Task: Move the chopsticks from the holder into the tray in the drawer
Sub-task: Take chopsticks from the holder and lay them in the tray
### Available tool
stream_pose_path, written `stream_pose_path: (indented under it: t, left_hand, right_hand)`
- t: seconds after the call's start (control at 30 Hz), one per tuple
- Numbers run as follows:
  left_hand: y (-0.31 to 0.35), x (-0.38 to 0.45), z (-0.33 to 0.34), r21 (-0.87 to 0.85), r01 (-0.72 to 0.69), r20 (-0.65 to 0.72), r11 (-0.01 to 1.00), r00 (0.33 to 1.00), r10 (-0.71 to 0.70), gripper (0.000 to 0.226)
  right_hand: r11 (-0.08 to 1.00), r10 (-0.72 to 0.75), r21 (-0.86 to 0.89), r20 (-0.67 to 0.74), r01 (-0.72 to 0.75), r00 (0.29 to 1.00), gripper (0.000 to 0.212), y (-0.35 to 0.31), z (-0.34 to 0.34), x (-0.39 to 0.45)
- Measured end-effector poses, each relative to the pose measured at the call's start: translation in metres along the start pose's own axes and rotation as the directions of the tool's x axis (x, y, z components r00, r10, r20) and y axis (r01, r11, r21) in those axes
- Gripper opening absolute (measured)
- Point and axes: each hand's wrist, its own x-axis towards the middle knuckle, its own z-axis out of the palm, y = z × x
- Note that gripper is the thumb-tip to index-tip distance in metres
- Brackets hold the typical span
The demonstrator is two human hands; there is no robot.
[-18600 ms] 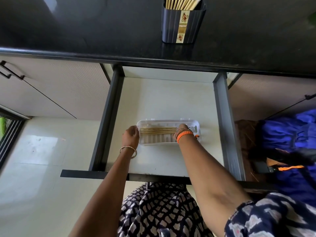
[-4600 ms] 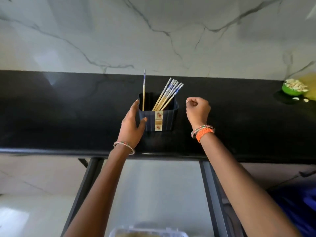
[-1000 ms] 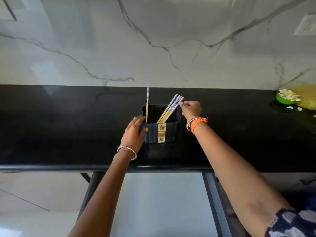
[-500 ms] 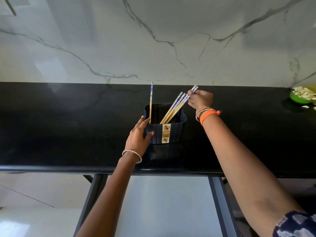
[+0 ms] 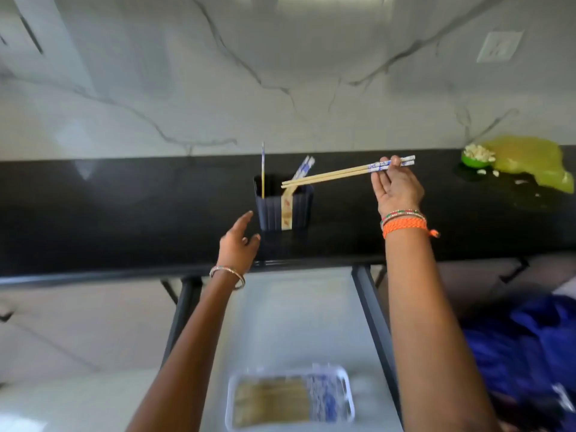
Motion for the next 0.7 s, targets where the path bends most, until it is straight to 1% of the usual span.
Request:
stream_pose_path:
  t: [0.07,0.13,0.23,0.27,0.33,0.43,0.47,0.5,0.6,0.63,0.7]
  left_hand:
    - [-0.022,-0.037,0.005,-0.112,0.137,-0.013,0.984,0.99,-0.14,0.05]
    - [-0.052,-0.078,0.01,-0.152,0.282,-0.028,0.947,0.957,-0.289,0.046]
    - [-0.1,-0.137,0.016,-0.101,0.468,-0.073,0.878,0.877,-0.475,0.044]
    - [-0.114,-0.153,0.018,-0.077,0.512,-0.074,0.856,0.853,-0.517,0.043]
    - [-0.139,-0.175,0.023,-0.026,0.567,-0.067,0.823,0.821,-0.568,0.039]
    - [-0.164,-0.191,0.034,-0.006,0.622,-0.036,0.783,0.782,-0.622,0.024]
    - [-0.168,-0.194,0.036,-0.013,0.633,-0.031,0.774,0.774,-0.633,0.027]
    - [-0.173,-0.197,0.038,-0.028,0.641,-0.026,0.767,0.767,-0.641,0.03]
    - [-0.188,-0.206,0.038,-0.101,0.675,0.04,0.731,0.737,-0.675,0.024]
    - [-0.193,-0.209,0.037,-0.126,0.697,0.081,0.706,0.717,-0.693,0.024]
    - [-0.199,-0.215,0.033,-0.201,0.762,0.163,0.616,0.646,-0.746,0.023]
  right_hand:
    - [0.995,0.089,0.055,-0.044,-0.087,0.995,0.014,0.027,-0.048,-0.027]
    - [0.976,0.201,0.108,-0.099,-0.191,0.974,0.019,0.062,-0.104,-0.052]
    - [0.911,0.404,0.181,-0.204,-0.371,0.892,0.032,0.116,-0.188,-0.087]
    - [0.888,0.459,0.17,-0.241,-0.428,0.855,0.034,0.132,-0.211,-0.097]
    - [0.851,0.524,0.136,-0.302,-0.508,0.796,0.033,0.156,-0.244,-0.114]
    - [0.811,0.555,0.057,-0.388,-0.582,0.736,0.03,0.184,-0.271,-0.13]
    - [0.801,0.554,0.024,-0.406,-0.598,0.726,0.029,0.191,-0.274,-0.134]
    - [0.796,0.55,-0.002,-0.414,-0.605,0.725,0.029,0.198,-0.276,-0.137]
    - [0.786,0.532,-0.067,-0.432,-0.614,0.728,0.029,0.214,-0.273,-0.143]
    - [0.778,0.532,-0.086,-0.435,-0.622,0.726,0.03,0.218,-0.27,-0.144]
    - [0.755,0.533,-0.134,-0.444,-0.642,0.72,0.031,0.226,-0.262,-0.145]
